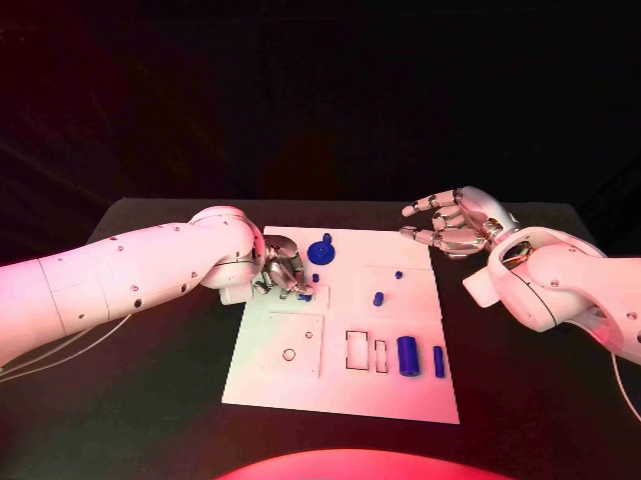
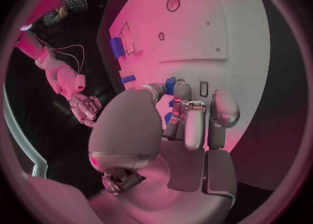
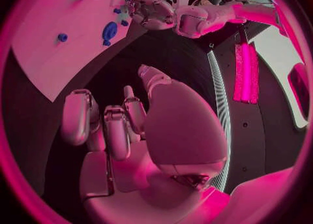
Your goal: Assemble the parts on the task board
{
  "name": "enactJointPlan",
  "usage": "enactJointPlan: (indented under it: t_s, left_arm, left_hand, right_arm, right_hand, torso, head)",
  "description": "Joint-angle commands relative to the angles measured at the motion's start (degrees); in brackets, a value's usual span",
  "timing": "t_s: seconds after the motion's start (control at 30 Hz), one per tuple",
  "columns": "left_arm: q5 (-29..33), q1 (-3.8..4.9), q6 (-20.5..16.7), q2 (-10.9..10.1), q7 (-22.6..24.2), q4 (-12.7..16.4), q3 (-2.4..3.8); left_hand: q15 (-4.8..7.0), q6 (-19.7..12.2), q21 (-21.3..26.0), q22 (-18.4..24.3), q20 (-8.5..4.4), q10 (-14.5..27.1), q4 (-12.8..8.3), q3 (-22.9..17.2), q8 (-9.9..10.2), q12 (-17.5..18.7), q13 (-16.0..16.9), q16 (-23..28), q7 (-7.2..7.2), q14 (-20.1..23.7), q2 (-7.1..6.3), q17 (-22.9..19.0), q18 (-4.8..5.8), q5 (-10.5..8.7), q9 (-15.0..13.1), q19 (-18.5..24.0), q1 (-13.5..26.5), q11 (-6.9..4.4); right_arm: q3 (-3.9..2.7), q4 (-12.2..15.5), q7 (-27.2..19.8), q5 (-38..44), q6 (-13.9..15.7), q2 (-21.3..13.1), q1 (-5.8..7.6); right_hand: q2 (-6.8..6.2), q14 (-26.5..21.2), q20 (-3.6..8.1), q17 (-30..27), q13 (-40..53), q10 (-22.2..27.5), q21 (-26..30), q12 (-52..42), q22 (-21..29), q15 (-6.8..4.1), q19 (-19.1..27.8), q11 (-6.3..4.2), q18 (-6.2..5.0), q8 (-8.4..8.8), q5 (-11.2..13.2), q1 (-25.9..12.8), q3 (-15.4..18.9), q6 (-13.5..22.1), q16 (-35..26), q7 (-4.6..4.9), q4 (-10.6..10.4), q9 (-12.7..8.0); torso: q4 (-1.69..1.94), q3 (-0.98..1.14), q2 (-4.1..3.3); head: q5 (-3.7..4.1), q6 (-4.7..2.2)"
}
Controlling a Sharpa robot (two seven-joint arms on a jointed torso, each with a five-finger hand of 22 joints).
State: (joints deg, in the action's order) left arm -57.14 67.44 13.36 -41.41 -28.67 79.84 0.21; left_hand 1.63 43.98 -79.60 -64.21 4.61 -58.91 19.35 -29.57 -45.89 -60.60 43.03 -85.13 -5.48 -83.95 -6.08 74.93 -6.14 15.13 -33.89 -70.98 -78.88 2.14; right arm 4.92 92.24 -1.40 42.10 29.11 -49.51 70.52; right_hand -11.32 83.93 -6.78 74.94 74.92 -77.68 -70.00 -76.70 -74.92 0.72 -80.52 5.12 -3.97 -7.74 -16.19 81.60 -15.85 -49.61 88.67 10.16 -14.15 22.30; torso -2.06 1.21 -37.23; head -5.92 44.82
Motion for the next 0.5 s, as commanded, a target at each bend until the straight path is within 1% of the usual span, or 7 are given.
enactJointPlan:
  t_s: [0.03,0.2,0.23,0.3,0.37,0.43,0.5]
  left_arm:
    - [1.7,-0.02,-1.6,-0.2,0.9,0.3,0.0]
    - [1.9,-0.03,-2.4,-1.0,0.9,1.0,0.02]
    - [1.8,-0.03,-2.7,-1.2,0.9,1.3,0.02]
    - [1.5,-0.03,-3.2,-1.6,0.9,1.6,0.03]
    - [1.1,-0.02,-3.8,-1.9,0.9,2.0,0.03]
    - [0.6,-0.03,-4.3,-2.1,0.9,2.2,0.03]
    - [0.0,-0.03,-4.6,-2.2,0.8,2.4,0.04]
  left_hand:
    - [0.38,0.1,-0.3,-0.3,-0.08,-1.6,-3.7,-5.5,-1.3,-0.4,0.4,-0.2,0.49,-1.4,-1.02,5.3,0.72,0.06,-4.2,-0.4,0.2,-1.05]
    - [0.56,0.3,-0.7,-1.2,-0.25,-2.7,-5.0,-9.6,-1.8,-0.9,1.5,-0.6,0.63,-1.9,-2.7,6.2,0.86,0.19,-5.4,-1.0,1.1,-1.23]
    - [0.63,0.4,-0.9,-1.5,-0.33,-3.1,-5.8,-11.3,-1.9,-1.1,1.9,-0.7,0.68,-2.1,-3.42,6.5,0.93,0.18,-5.8,-1.3,1.5,-1.29]
    - [0.75,0.8,-1.2,-2.3,-0.45,-3.8,-7.0,-13.7,-2.0,-1.4,2.5,-1.0,0.72,-2.4,-4.43,7.1,1.06,0.28,-6.3,-1.8,2.2,-1.38]
    - [0.8,1.0,-1.4,-2.7,-0.51,-4.2,-7.7,-15.1,-2.1,-1.5,2.7,-1.1,0.75,-2.6,-5.0,7.4,1.14,0.31,-6.6,-2.1,2.8,-1.44]
    - [0.92,1.3,-1.8,-3.4,-0.63,-4.8,-8.8,-17.2,-2.1,-1.8,3.3,-1.4,0.8,-2.9,-5.85,8.0,1.27,0.38,-7.0,-2.7,3.6,-1.54]
    - [0.98,1.6,-2.0,-3.7,-0.69,-5.3,-9.3,-18.2,-2.1,-2.0,3.7,-1.5,0.85,-3.1,-6.22,8.2,1.34,0.42,-7.2,-3.0,4.2,-1.6]
  right_arm:
    - [-0.01,-0.1,0.1,0.2,-1.0,0.1,-0.07]
    - [0.0,-0.1,0.2,0.2,-1.0,0.1,-0.11]
    - [0.0,-0.1,0.2,0.2,-1.1,0.1,-0.12]
    - [0.0,-0.1,0.2,0.2,-1.1,0.1,-0.13]
    - [0.01,-0.1,0.2,0.2,-1.1,0.1,-0.14]
    - [0.01,-0.1,0.2,0.2,-1.1,0.1,-0.14]
    - [0.01,-0.1,0.3,0.2,-1.1,0.1,-0.15]
  right_hand:
    - [-0.08,5.1,0.09,11.4,1.1,0.3,0.2,0.3,-2.0,0.05,0.4,-0.07,-0.59,-0.34,-0.4,-0.3,-0.1,-0.4,-0.2,-0.17,-0.2,0.1]
    - [-0.12,5.1,0.09,11.4,1.1,0.3,0.3,0.3,-1.9,0.05,0.5,-0.07,-0.62,-0.35,-0.5,-0.4,-0.1,-0.4,-0.2,-0.17,-0.2,0.1]
    - [-0.12,5.1,0.09,11.4,1.1,0.3,0.3,0.3,-1.9,0.05,0.5,-0.07,-0.62,-0.35,-0.5,-0.4,-0.1,-0.4,-0.2,-0.17,-0.2,0.1]
    - [-0.13,5.1,0.1,11.4,1.1,0.3,0.3,0.3,-1.9,0.05,0.5,-0.06,-0.62,-0.35,-0.5,-0.5,-0.1,-0.4,-0.2,-0.17,-0.3,0.1]
    - [-0.13,5.1,0.1,11.4,1.1,0.3,0.3,0.3,-1.9,0.05,0.5,-0.06,-0.62,-0.35,-0.5,-0.5,-0.1,-0.4,-0.2,-0.17,-0.3,0.1]
    - [-0.14,5.1,0.1,11.4,1.0,0.3,0.4,0.3,-1.9,0.05,0.5,-0.06,-0.63,-0.36,-0.5,-0.5,-0.1,-0.4,-0.2,-0.17,-0.3,0.1]
    - [-0.14,5.1,0.1,11.4,1.0,0.3,0.4,0.3,-1.9,0.05,0.5,-0.06,-0.63,-0.36,-0.5,-0.5,-0.1,-0.4,-0.2,-0.17,-0.3,0.1]
  torso:
    - [0.02,0.05,0.01]
    - [0.06,0.03,-0.02]
    - [0.03,0.04,-0.04]
    - [0.05,0.06,-0.04]
    - [0.06,0.07,-0.05]
    - [0.04,0.05,-0.07]
    - [0.03,0.04,-0.09]
  head:
    - [-0.12,-0.1]
    - [-0.17,-0.08]
    - [-0.2,-0.07]
    - [-0.22,-0.01]
    - [-0.26,0.0]
    - [-0.32,0.05]
    - [-0.34,0.08]
